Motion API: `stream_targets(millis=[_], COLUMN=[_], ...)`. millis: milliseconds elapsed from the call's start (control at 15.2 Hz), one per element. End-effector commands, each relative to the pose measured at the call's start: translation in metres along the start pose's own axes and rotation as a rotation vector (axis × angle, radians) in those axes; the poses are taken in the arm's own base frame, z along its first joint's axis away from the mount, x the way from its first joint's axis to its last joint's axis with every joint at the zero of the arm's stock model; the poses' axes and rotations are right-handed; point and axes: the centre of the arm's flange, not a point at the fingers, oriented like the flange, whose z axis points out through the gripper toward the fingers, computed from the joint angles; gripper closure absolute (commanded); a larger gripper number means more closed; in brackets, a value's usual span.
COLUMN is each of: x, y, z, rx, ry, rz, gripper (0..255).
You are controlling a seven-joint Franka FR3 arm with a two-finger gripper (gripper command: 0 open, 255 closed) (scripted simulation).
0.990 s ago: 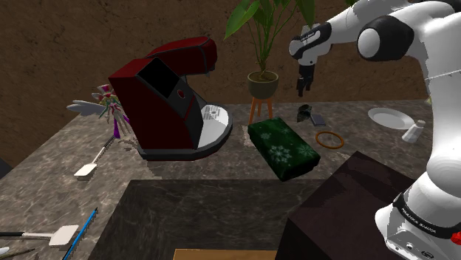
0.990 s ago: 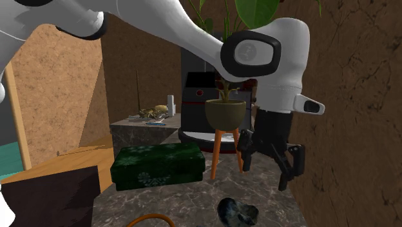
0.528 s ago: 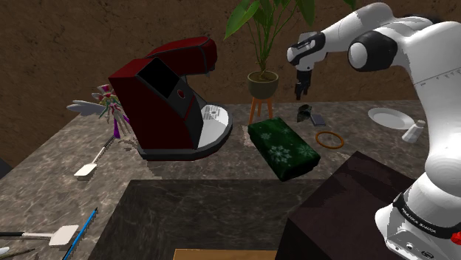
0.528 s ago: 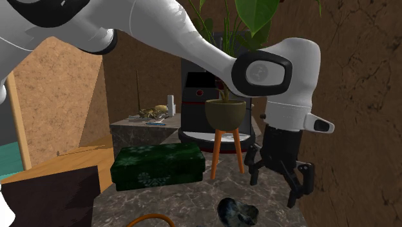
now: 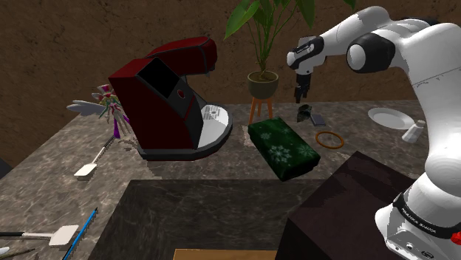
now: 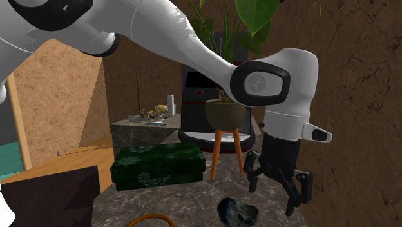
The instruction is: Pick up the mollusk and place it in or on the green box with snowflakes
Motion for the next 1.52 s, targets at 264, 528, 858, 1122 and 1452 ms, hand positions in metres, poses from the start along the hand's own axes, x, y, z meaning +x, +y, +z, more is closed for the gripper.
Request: stream_targets(millis=[264, 528, 858, 1122, 1452], x=[0.0, 0.0, 0.0, -0.014, -0.046], y=[0.0, 0.0, -0.023, -0.115, -0.192], z=[0.0, 0.0, -0.001, 0.013, 0.052], rx=[0.0, 0.0, -0.068, -0.341, -0.614], ry=[0.0, 0.0, -0.017, -0.086, -0.155], rz=[0.0, 0.0, -0.049, -0.243, -0.438], gripper=[255, 255, 0, 0, 0])
